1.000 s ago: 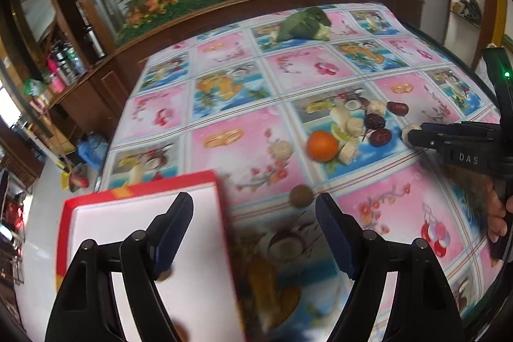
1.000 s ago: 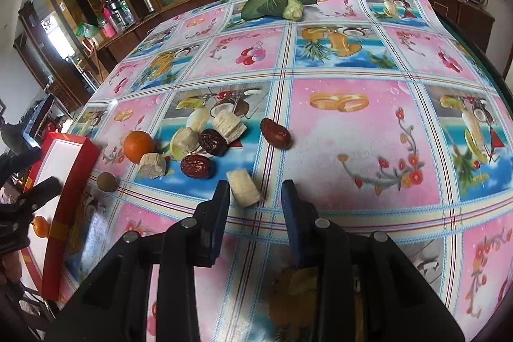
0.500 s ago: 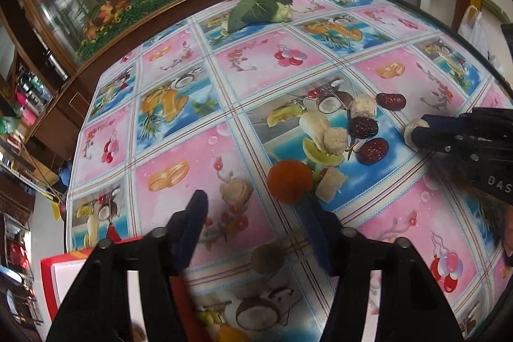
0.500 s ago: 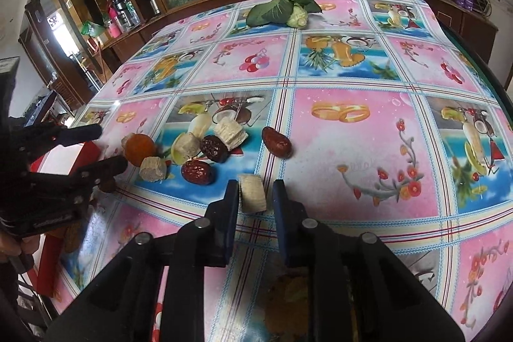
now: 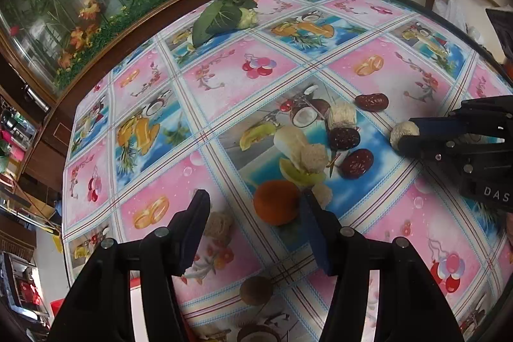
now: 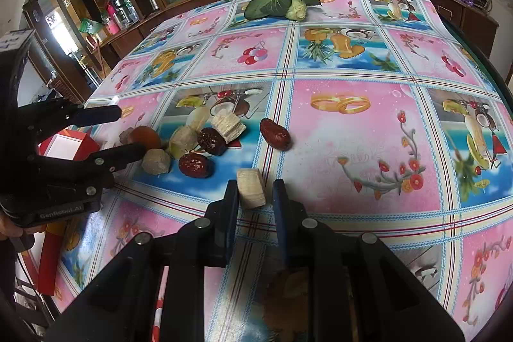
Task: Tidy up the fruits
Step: 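Grasp a beige bread piece with the right tool while the left tool grasps an orange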
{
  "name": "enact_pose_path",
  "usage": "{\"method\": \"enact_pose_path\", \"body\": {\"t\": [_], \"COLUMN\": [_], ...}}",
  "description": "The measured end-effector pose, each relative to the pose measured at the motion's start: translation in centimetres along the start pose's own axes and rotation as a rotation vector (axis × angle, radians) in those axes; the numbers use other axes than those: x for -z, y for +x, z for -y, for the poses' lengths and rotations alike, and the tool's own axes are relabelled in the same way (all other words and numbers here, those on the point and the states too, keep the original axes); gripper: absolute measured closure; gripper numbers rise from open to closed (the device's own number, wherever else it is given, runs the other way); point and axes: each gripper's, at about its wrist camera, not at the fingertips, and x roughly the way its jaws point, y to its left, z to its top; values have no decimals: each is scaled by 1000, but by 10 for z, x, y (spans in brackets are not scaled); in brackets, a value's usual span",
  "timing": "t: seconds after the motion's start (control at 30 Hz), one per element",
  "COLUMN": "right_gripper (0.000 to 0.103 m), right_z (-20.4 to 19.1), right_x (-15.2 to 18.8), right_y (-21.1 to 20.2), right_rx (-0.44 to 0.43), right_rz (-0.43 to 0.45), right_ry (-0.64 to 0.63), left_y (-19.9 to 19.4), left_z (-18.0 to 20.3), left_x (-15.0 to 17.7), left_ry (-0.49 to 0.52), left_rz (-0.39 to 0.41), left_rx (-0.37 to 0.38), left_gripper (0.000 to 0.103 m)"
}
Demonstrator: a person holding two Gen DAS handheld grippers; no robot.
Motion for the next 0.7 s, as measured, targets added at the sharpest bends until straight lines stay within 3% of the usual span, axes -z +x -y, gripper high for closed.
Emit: {"method": "enact_pose_path", "body": {"t": [0.27,0.57,0.7], "right_gripper": [80,80,80], "right_z": [0,0,0], "right_x": [0,0,0], "right_y": [0,0,0], "right_rx": [0,1,1], "right_rz": [0,0,0], "right_ry": [0,-1,-1], "left_y": [6,4,7], "left_z": [-11,-6,-6], "left_x": [-2,22,17], "left_ry": [-77,18,3], "left_rz": [-11,-31,-33], "left_rx": [97,134,143], "left_gripper": [46,47,47]}}
